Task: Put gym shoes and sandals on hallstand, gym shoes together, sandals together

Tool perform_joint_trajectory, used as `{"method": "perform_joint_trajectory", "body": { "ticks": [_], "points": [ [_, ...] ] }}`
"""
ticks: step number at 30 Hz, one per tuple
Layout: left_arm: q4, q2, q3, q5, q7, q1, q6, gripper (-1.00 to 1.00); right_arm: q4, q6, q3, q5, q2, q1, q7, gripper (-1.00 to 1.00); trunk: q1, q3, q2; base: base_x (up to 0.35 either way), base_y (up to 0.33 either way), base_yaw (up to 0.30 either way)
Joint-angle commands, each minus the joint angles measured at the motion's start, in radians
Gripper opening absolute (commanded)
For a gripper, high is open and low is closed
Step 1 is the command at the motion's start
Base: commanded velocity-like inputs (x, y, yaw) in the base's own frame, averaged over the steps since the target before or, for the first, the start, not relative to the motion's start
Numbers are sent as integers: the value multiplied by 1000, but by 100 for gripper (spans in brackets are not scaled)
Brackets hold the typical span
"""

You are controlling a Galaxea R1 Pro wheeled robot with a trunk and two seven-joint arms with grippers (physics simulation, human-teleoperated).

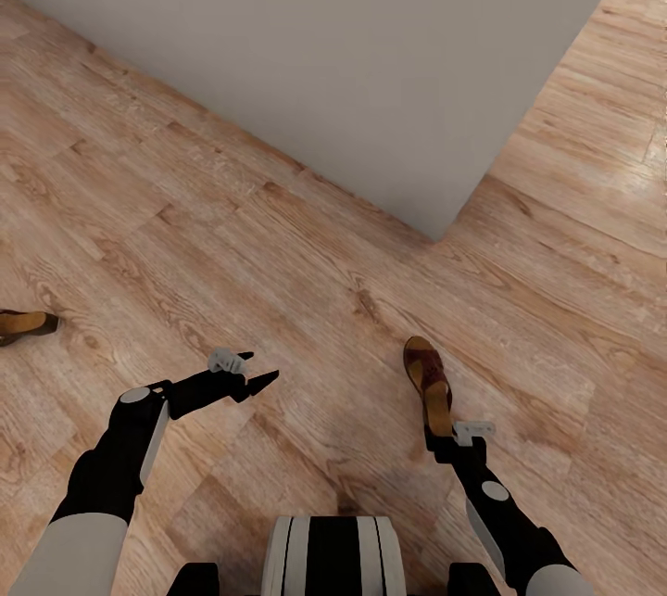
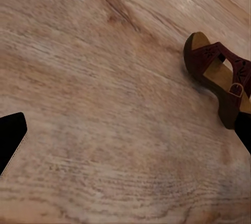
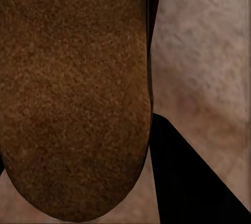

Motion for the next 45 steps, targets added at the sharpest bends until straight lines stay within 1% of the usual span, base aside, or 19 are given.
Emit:
{"method": "perform_joint_trajectory", "body": {
  "ticks": [1, 18, 25, 31, 35, 39, 42, 45],
  "points": [
    [-1, -1, 3, -4, -6, -1, 11, 100, 1, -2, 2, -4, 0, 0, -3, -100, -1, 3, 0, 0, 0, 0],
    [-2, 4, 12, -4, -8, 0, 11, 100, 5, -4, 3, -2, 6, 1, -3, -100, -8, 69, 4, 0, 0, 0],
    [-1, 1, 12, -5, -3, 1, 10, 100, 4, -6, 3, -2, 6, 2, -4, -100, -11, 96, 6, 0, 0, 0],
    [-1, 8, 16, -7, -2, 4, 9, 100, 0, -9, 2, -4, 2, 3, -3, -100, -14, 119, 7, 0, 0, 0],
    [1, 11, 18, -9, 0, 25, 7, 100, 1, -10, 2, -4, 1, 4, -3, -100, -16, 135, 8, 0, 0, 0],
    [11, 13, 28, -12, 17, 65, 3, 100, 2, -10, 2, -4, 2, 5, -3, -100, -18, 150, 9, 0, 0, 0],
    [14, 13, 56, -13, 48, 104, -3, 100, 2, -11, 3, -4, 4, 6, -3, -100, -19, 162, 10, 0, 0, 0],
    [15, 13, 79, -14, 59, 124, -24, 100, 2, -11, 3, -4, 6, 6, -4, -100, -20, 174, 10, 0, 0, 0]
  ]
}}
